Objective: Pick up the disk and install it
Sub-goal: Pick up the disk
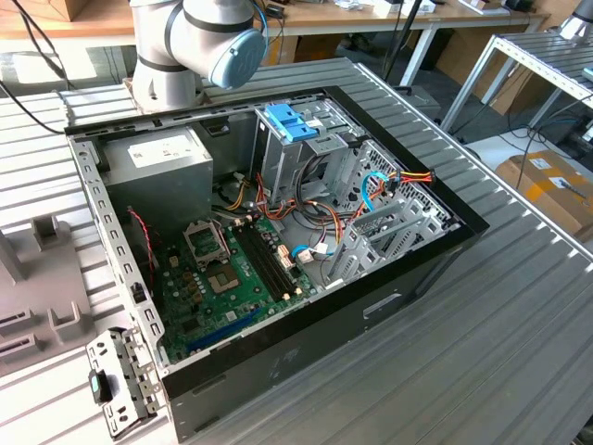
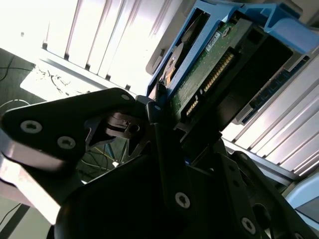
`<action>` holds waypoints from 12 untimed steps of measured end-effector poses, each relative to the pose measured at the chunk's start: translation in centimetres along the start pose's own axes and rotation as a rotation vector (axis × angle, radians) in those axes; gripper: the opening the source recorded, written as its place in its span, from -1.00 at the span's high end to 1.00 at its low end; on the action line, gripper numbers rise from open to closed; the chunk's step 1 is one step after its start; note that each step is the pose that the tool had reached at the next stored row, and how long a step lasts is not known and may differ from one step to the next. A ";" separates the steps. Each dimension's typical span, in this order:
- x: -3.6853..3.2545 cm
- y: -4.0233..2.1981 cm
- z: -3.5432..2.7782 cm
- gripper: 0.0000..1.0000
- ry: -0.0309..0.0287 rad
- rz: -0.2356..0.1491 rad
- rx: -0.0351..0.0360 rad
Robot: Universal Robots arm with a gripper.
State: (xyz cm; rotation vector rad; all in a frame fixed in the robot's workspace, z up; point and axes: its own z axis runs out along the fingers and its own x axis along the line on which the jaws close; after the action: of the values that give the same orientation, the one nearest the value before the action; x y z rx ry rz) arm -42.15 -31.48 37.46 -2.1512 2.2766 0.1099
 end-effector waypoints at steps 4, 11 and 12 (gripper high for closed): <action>-0.02 0.02 -0.37 0.28 -0.0001 0.000 0.0001; -0.06 0.05 -1.11 0.28 0.0000 0.000 0.0000; -0.07 0.05 -1.24 0.28 0.0000 0.000 0.0001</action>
State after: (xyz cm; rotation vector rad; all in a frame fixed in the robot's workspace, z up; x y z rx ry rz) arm -42.14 -31.48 38.70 -2.1512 2.2765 0.1098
